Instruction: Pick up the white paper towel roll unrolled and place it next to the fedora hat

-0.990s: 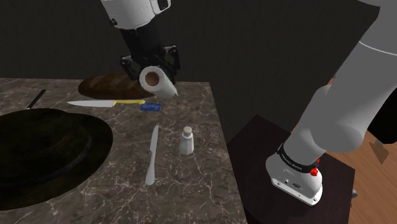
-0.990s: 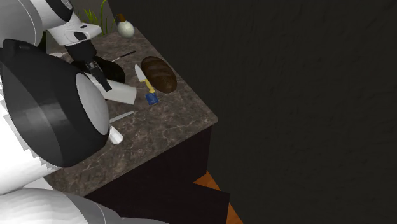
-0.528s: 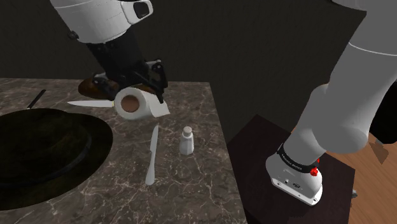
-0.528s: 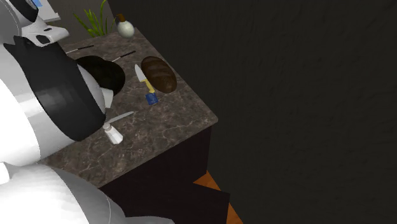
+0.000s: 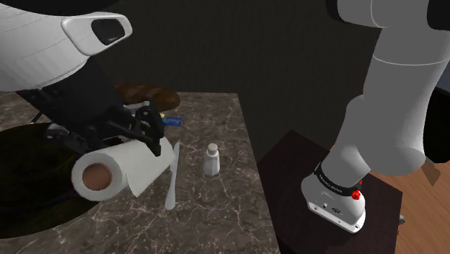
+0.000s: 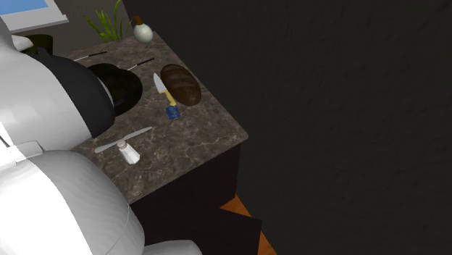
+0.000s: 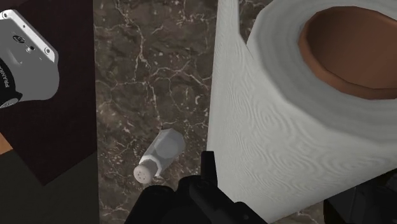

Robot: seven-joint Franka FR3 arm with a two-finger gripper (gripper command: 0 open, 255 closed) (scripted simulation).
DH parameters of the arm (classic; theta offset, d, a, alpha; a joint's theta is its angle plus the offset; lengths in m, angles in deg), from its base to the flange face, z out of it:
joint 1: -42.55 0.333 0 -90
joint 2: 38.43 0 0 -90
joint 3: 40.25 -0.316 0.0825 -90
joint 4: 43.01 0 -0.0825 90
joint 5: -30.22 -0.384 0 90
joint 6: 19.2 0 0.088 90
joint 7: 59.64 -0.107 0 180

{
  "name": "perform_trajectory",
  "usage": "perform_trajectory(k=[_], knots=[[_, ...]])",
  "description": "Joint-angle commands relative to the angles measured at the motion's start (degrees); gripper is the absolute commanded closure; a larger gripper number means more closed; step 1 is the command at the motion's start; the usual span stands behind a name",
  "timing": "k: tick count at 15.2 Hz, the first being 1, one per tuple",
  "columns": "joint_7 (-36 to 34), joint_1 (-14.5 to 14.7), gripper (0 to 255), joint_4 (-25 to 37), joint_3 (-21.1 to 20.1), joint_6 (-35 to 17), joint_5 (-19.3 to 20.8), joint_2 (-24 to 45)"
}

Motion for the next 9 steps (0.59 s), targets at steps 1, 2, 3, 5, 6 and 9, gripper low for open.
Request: perform_trajectory(k=[1,2,3,5,6,9], knots=[[-1.89,1.55,255,1.33,-0.32,0.02,0.64,1.74],[-1.91,1.44,255,0.48,-0.28,-0.78,0.61,1.68],[-1.94,1.34,255,-0.35,-0.25,-1.57,0.60,1.64],[-2.02,1.14,255,-1.94,-0.20,-3.12,0.61,1.62],[-2.06,1.06,255,-2.70,-0.17,-3.88,0.63,1.63],[-2.22,0.85,255,-4.87,-0.07,-6.13,0.74,1.76]])
